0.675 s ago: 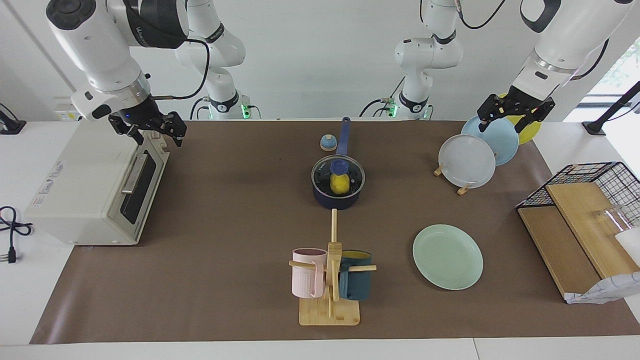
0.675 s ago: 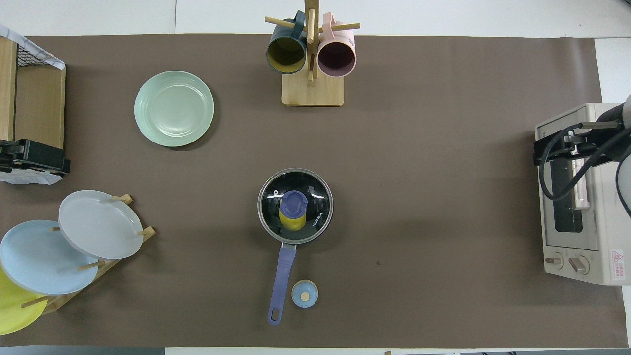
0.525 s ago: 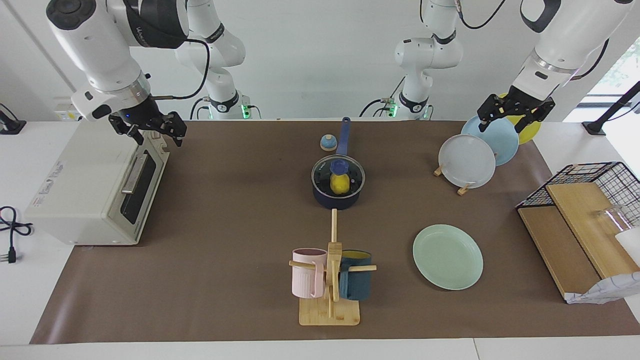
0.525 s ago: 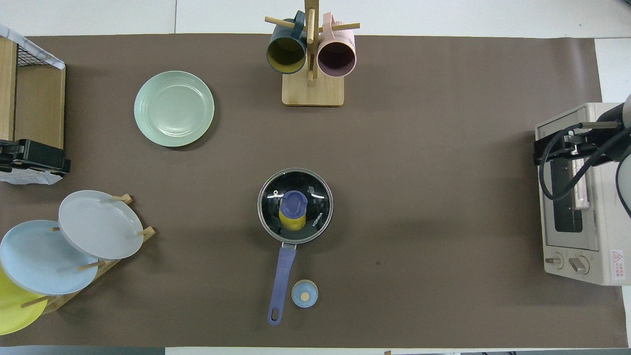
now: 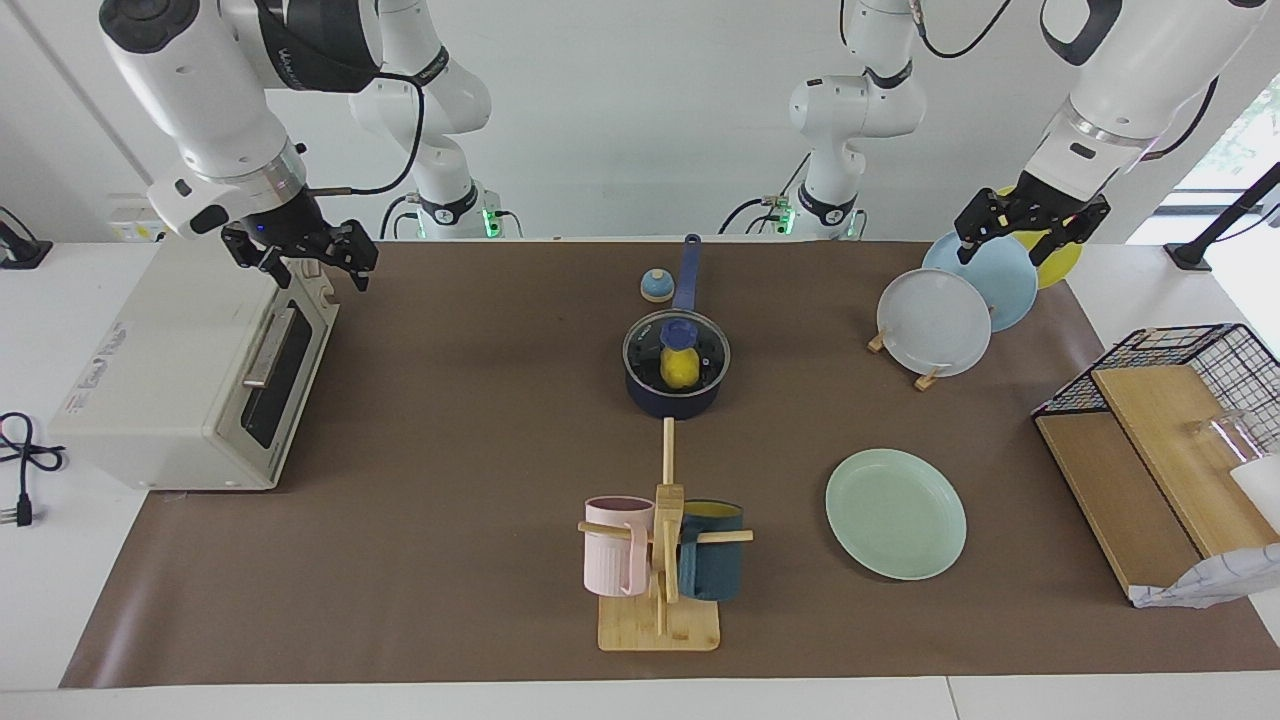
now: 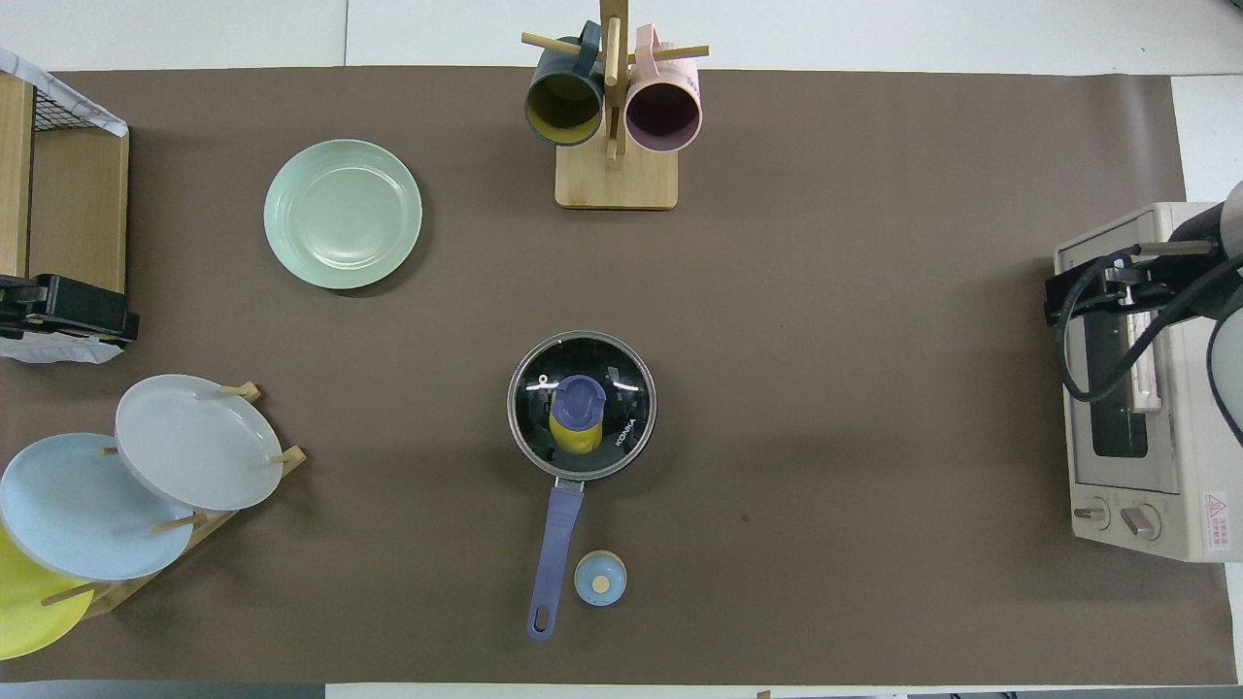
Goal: Transfer potato from pot to plate
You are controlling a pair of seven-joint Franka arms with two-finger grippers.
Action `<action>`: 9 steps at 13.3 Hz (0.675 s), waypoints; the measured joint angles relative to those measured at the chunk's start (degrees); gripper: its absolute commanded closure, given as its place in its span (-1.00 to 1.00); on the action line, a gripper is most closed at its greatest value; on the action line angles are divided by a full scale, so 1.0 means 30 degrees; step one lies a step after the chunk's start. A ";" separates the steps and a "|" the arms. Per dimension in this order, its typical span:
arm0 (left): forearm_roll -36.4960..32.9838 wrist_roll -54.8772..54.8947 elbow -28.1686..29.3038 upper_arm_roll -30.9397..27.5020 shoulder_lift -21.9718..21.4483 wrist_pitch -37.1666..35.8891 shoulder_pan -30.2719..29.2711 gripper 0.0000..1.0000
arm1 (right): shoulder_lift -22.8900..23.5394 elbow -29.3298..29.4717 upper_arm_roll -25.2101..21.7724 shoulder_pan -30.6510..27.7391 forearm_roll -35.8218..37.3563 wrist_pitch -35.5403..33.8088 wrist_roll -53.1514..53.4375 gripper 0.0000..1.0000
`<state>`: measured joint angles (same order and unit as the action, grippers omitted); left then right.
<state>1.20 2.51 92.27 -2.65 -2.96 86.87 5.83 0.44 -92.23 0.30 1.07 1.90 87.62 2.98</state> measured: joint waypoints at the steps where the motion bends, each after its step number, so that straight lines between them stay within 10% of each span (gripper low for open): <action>1: 0.0000 0.0000 0.0000 0.0000 0.0000 0.0000 0.0000 -1.00 | -0.0044 0.0000 0.0039 0.0196 -0.0004 0.0155 -0.0114 -1.00; 9: 0.0000 0.0000 0.0000 0.0000 0.0000 -0.0001 0.0000 -1.00 | 0.0775 0.0362 0.0234 0.3370 -0.0621 0.1208 0.1056 -1.00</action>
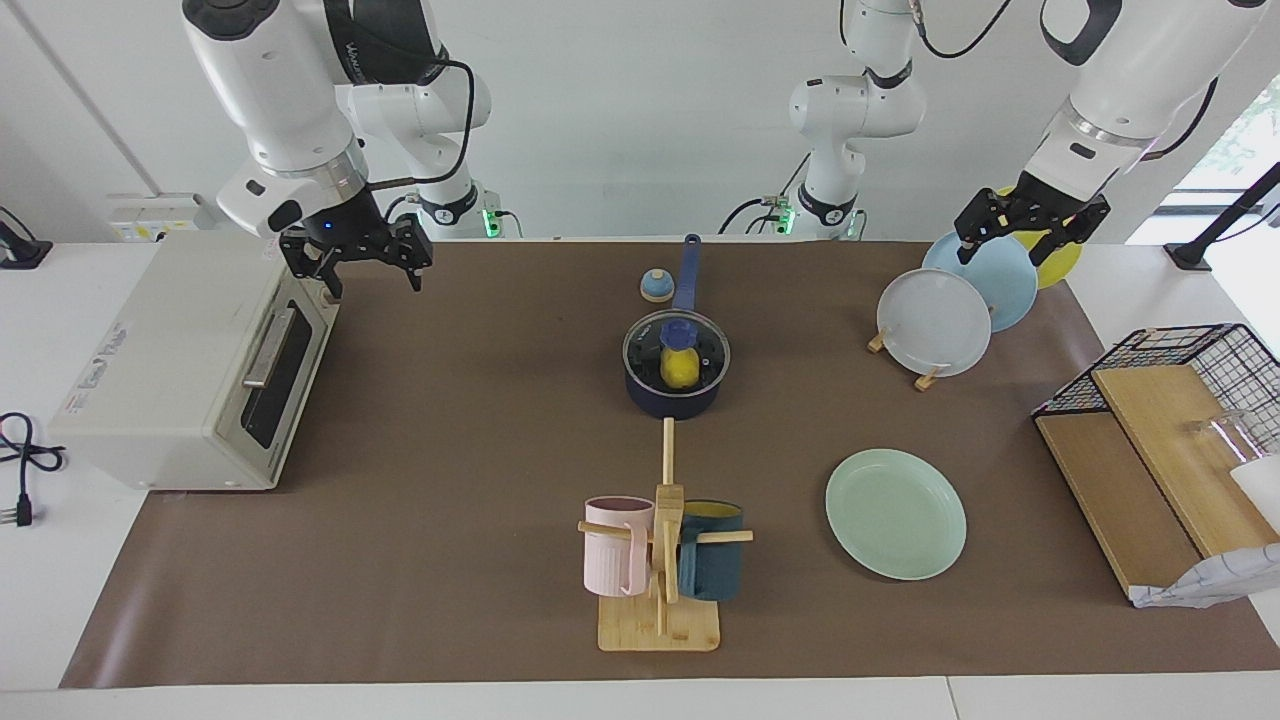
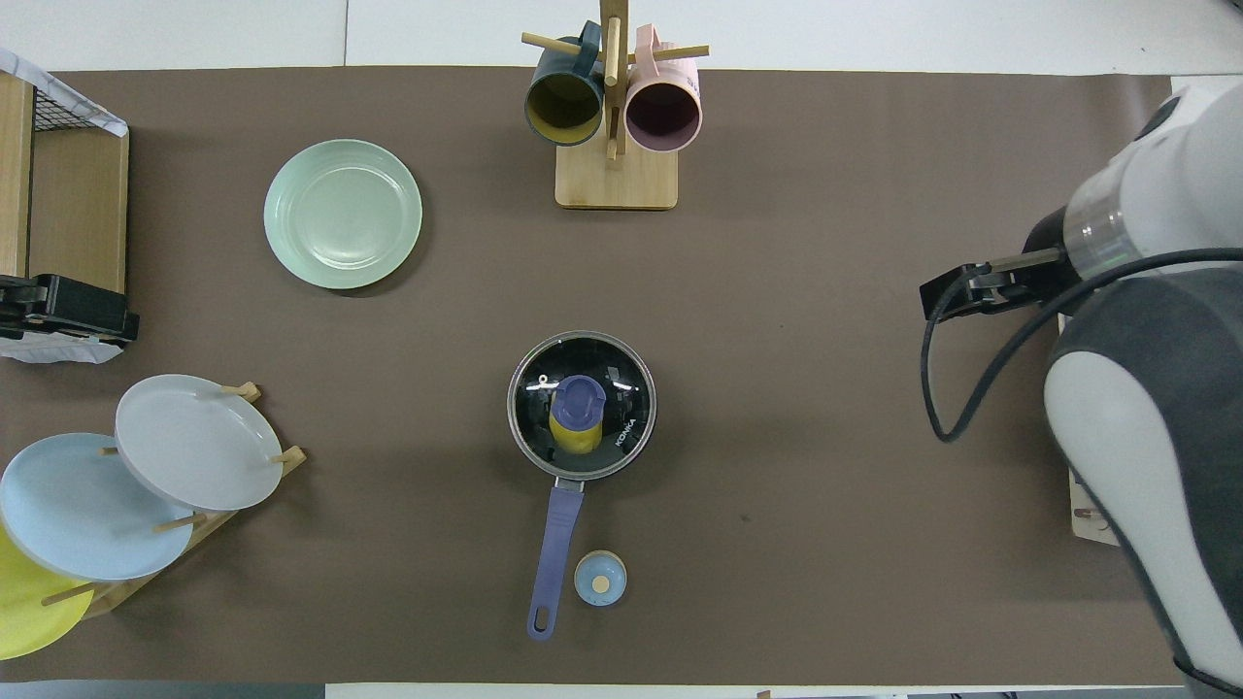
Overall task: Transfer potato from pot to plate
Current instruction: 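Reach the right gripper over the glass lid on the saucepan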
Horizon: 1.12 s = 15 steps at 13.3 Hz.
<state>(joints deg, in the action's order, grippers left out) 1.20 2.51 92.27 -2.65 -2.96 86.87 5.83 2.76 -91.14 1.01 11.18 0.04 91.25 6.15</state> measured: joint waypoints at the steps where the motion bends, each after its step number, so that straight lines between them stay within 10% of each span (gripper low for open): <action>1: 0.0000 0.0000 0.0000 0.0000 0.0000 0.0000 0.0000 -1.00 | 0.0518 0.0619 0.0039 0.0980 0.0000 -0.0007 0.1339 -1.00; 9: 0.0000 0.0000 0.0000 0.0000 0.0000 0.0000 0.0000 -1.00 | 0.5195 0.4874 0.0187 0.7718 0.0111 0.1639 0.9560 -1.00; 15: 0.0000 0.0000 0.0000 0.0000 0.0000 0.0000 0.0000 -1.00 | 0.6227 0.3596 0.0201 1.0031 0.0993 0.4428 1.0997 -1.00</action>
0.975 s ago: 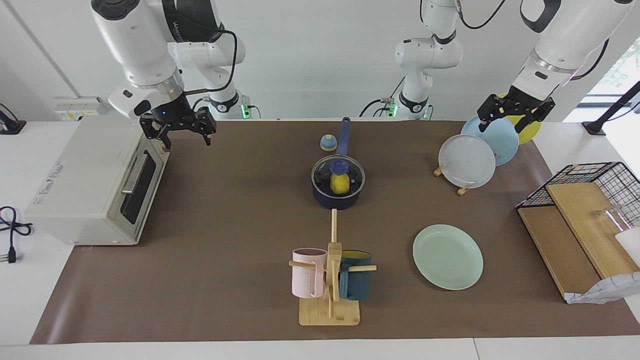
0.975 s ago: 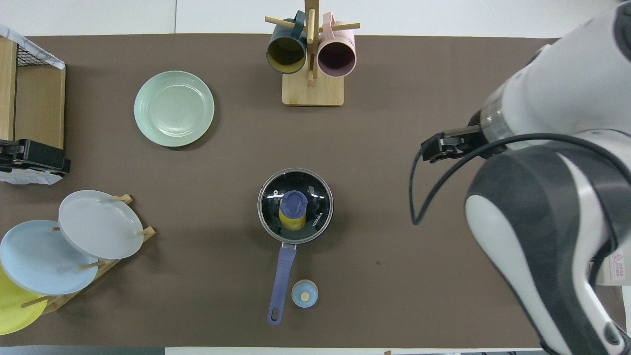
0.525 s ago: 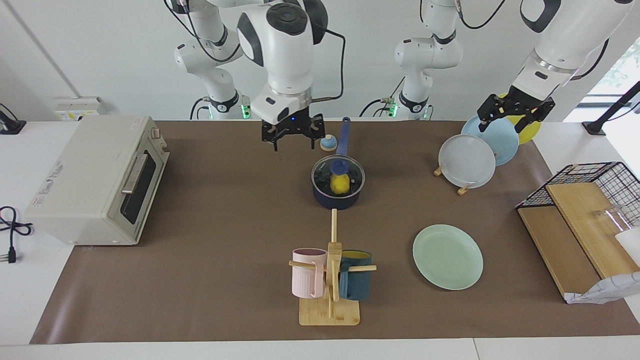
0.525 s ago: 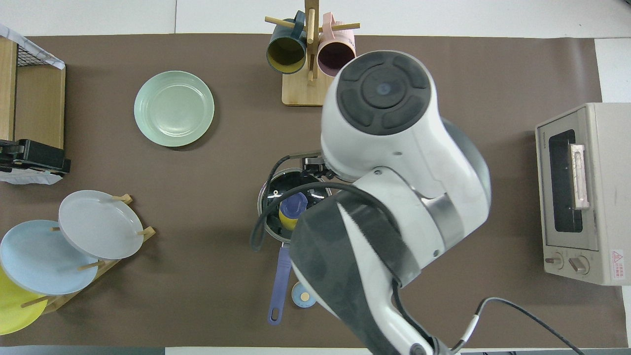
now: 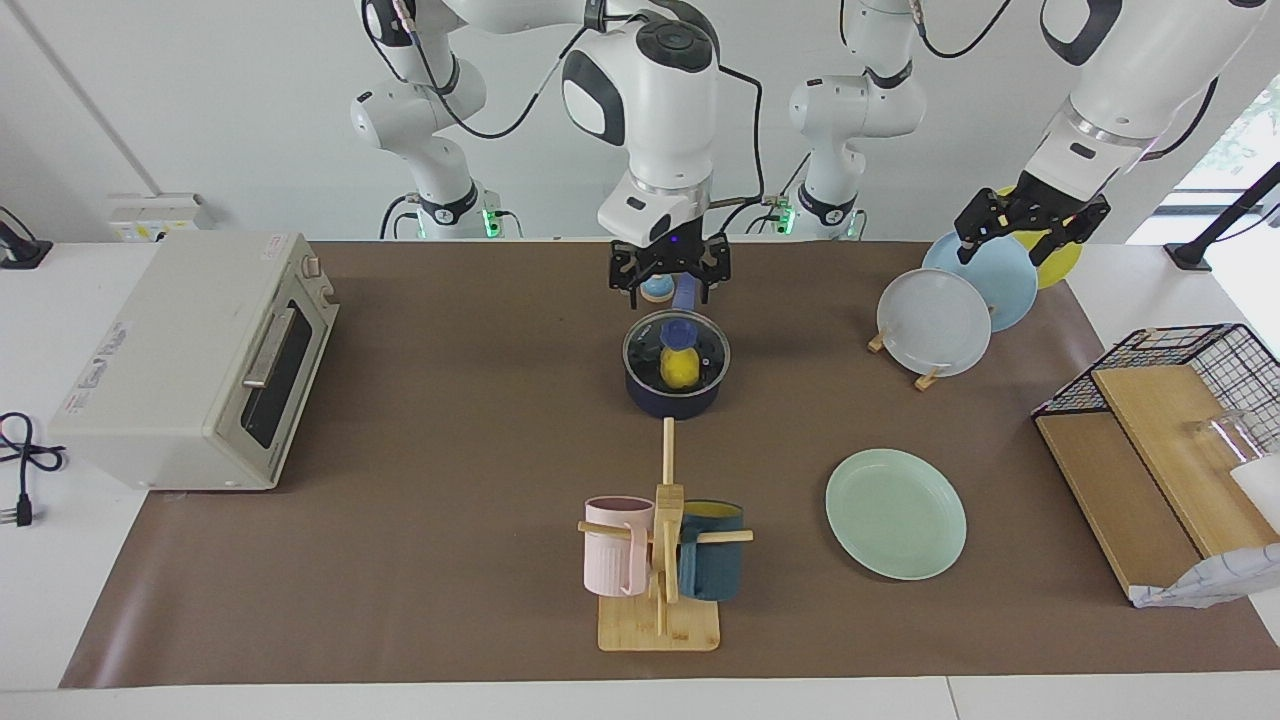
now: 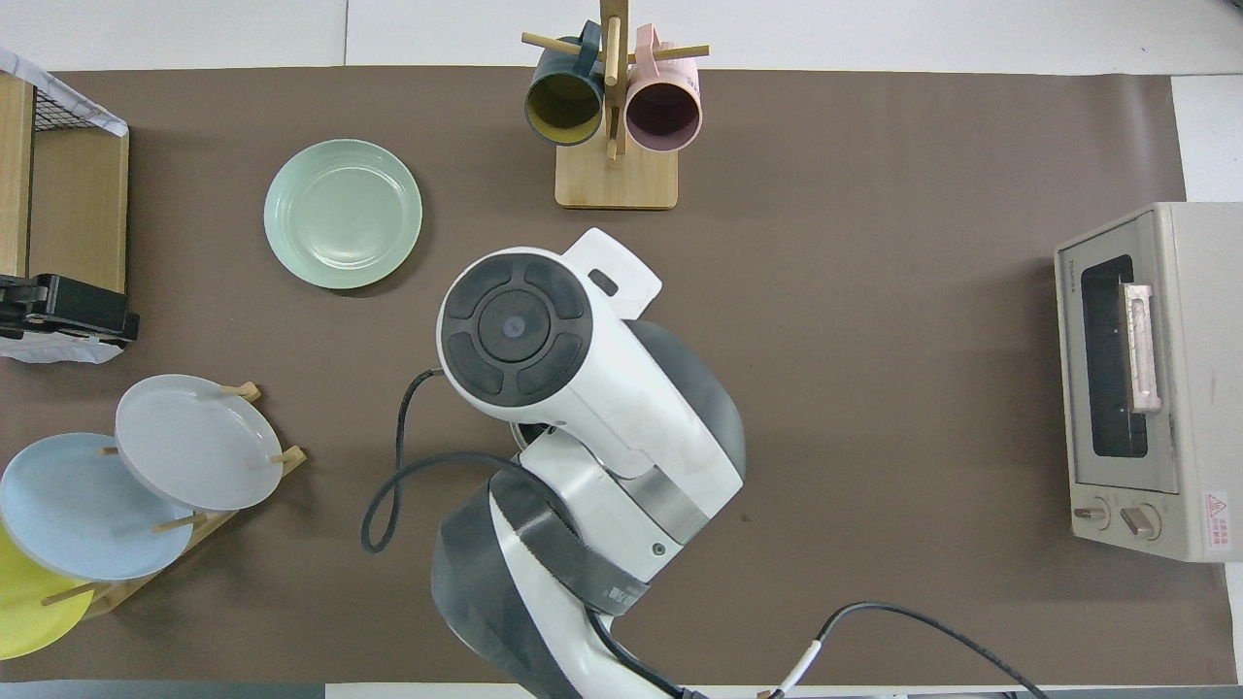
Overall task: Transfer potato from pot to plate
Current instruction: 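Reach the right gripper over the glass lid on the saucepan, then grasp the glass lid knob with the right gripper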
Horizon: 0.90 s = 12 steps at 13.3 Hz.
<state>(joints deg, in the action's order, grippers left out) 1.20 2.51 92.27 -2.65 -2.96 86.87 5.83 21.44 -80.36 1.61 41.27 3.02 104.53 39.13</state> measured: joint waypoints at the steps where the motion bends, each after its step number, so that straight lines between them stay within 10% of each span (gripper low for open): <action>1: 0.0000 0.0000 0.0000 0.0000 0.0000 0.0000 0.0000 -1.00 | 0.0206 -0.0271 0.0001 0.0419 0.0586 0.0178 0.0394 -1.00; 12: 0.0000 0.0000 0.0000 0.0000 0.0000 0.0000 0.0000 -1.00 | 0.0038 -0.3772 -0.0140 0.0618 0.1108 0.3200 0.0391 -1.00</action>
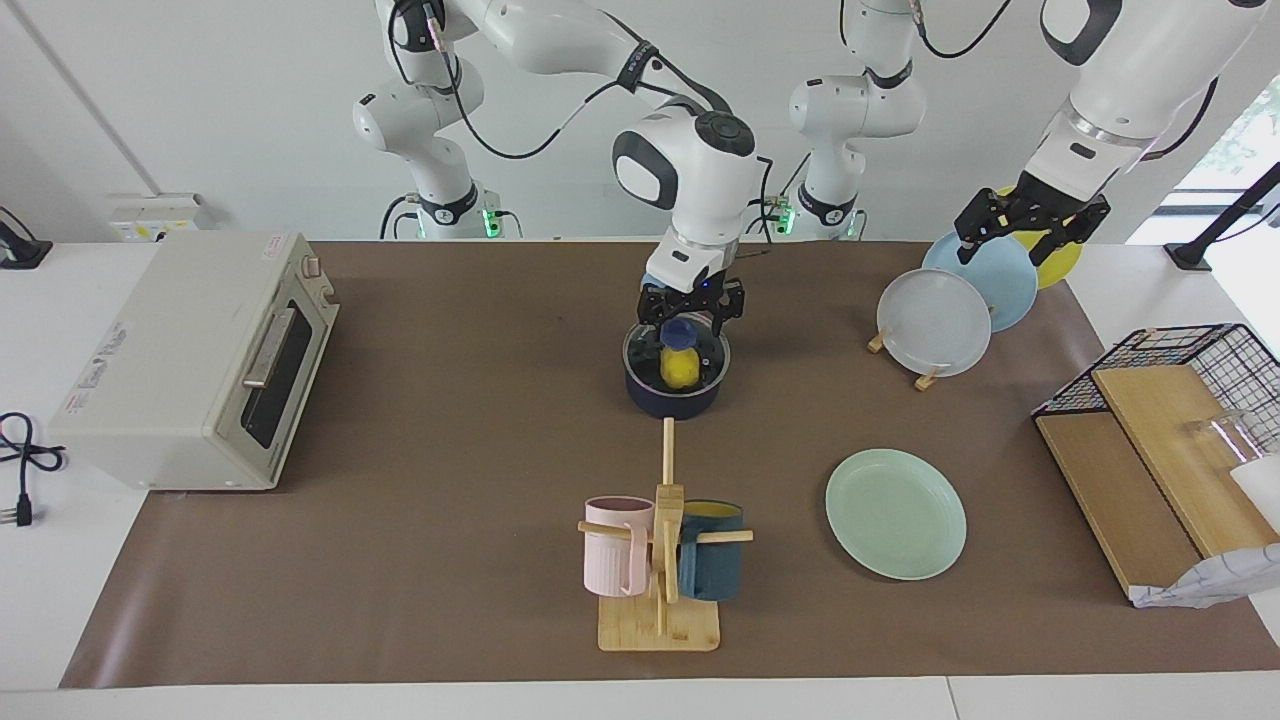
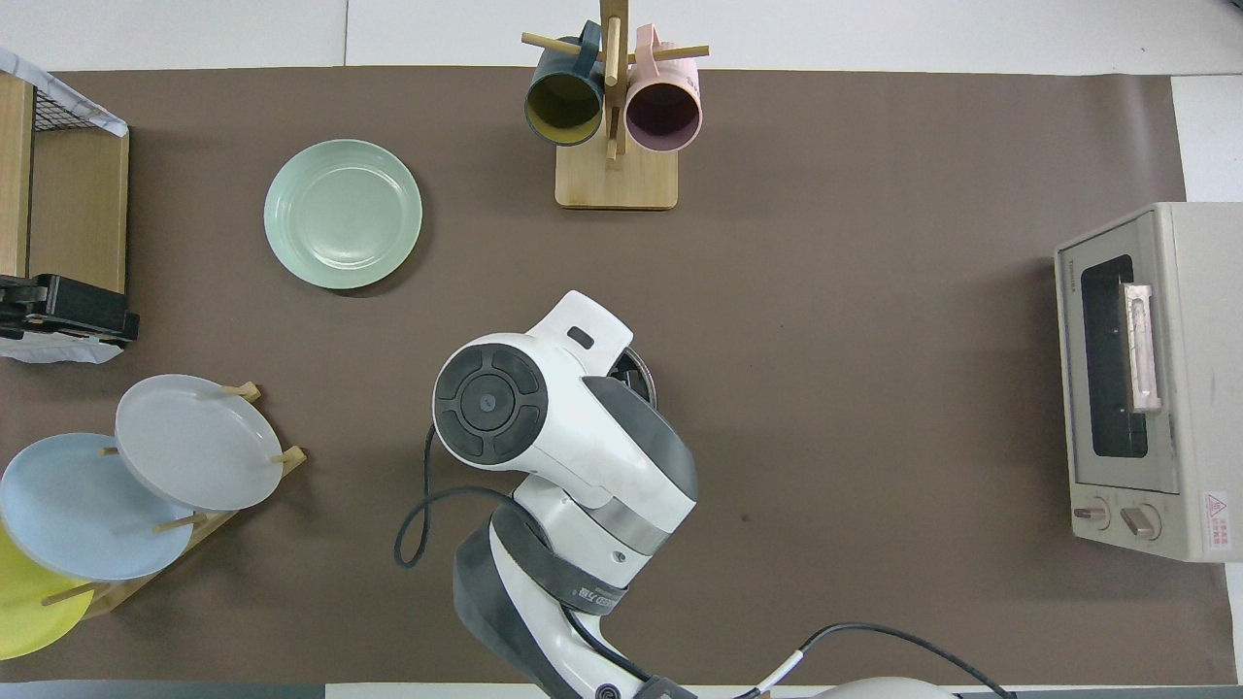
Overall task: Transfer potato from pot to plate
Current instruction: 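Grasp the glass lid knob with the right gripper, then lift the glass lid up off the saucepan with the right gripper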
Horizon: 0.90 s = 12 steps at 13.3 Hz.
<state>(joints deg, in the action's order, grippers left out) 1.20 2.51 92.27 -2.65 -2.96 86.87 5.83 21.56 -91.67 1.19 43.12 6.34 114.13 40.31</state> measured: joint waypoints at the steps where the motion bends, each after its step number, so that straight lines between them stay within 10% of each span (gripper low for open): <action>1: 0.0000 0.0000 0.0000 0.0000 0.0000 0.0000 0.0000 -1.00 | -0.0119 -0.0393 0.0000 0.0000 0.0000 0.0372 -0.0001 -1.00; 4: 0.0000 0.0000 0.0000 0.0000 0.0000 0.0000 0.0000 -1.00 | -0.0343 -0.1102 0.0001 0.0000 0.0000 0.0905 -0.0002 -0.86; 10: 0.0000 0.0000 0.0000 0.0000 0.0000 0.0000 0.0000 -1.00 | -0.0542 -0.1279 -0.0028 -0.0018 0.0027 0.0913 -0.0006 0.49; 12: 0.0000 0.0000 0.0000 0.0000 0.0000 0.0000 0.0000 -1.00 | -0.0544 -0.1300 -0.0027 -0.0017 0.0026 0.0923 -0.0006 0.60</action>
<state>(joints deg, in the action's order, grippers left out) 1.20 2.51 92.27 -2.65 -2.96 86.87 5.83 19.92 -95.57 1.11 43.07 6.42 116.90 40.29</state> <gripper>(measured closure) 0.000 0.348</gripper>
